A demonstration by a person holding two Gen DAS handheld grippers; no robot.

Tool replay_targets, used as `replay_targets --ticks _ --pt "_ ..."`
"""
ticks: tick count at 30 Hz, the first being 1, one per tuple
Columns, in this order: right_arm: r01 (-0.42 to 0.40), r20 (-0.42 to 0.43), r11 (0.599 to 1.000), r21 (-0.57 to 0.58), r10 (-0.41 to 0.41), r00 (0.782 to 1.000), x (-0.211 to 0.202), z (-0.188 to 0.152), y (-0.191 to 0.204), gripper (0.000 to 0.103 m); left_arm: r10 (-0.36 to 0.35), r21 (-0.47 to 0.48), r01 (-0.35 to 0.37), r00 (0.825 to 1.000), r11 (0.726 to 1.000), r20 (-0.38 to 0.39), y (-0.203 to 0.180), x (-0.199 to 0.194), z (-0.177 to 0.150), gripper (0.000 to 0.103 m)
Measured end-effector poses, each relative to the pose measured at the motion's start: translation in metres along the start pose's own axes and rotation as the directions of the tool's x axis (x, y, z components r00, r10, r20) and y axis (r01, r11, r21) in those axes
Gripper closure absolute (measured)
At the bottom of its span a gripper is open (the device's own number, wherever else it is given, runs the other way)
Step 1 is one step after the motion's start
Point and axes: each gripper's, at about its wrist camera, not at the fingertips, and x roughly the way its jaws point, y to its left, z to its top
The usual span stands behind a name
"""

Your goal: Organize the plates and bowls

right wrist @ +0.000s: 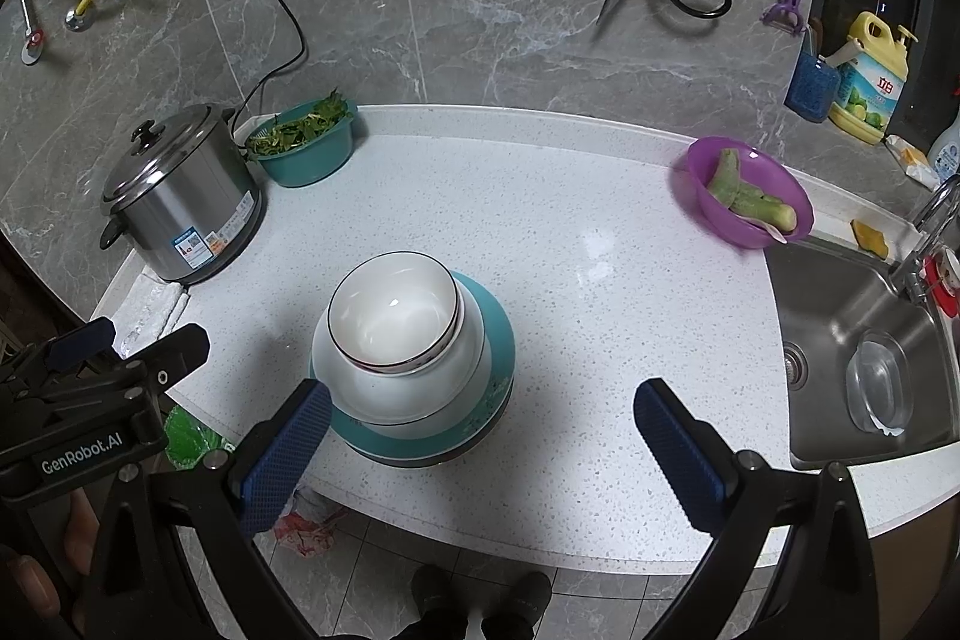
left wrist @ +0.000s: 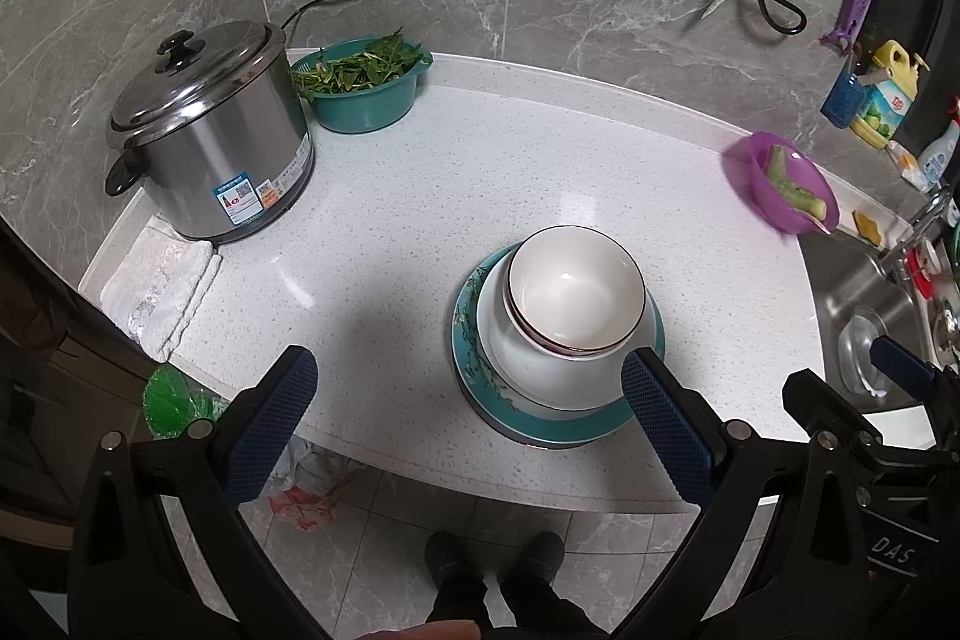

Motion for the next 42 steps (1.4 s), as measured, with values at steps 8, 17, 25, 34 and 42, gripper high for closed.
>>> replay_targets --ticks 8,17,25,34,42 --pt "-0.001 -0.002 1.0 -0.001 0.001 1.0 0.002 0.001 -0.001 0.0 0.0 0.002 0.0 1.0 1.0 -0.003 0.002 0.006 0.002 0.0" --pt "-0.002 -0.003 1.0 -0.002 0.002 1.0 0.004 0.001 -0.001 0.0 0.001 0.001 -0.001 1.0 1.0 -0.008 0.003 0.011 0.003 0.0" --pt "-0.002 -0.006 1.0 -0.001 0.002 1.0 0.007 0.001 -0.003 0.0 0.002 0.001 -0.002 1.0 1.0 -0.008 0.003 0.012 0.003 0.0" --pt "-0.005 -0.008 1.0 -0.003 0.005 1.0 0.008 0.001 -0.004 0.0 0.005 0.003 -0.005 1.0 1.0 -0.006 0.004 0.014 0.004 0.0" --pt "-0.006 -0.011 1.0 -0.003 0.006 1.0 0.009 0.001 -0.004 0.0 0.008 0.008 -0.008 1.0 1.0 0.005 0.004 0.014 0.008 0.0"
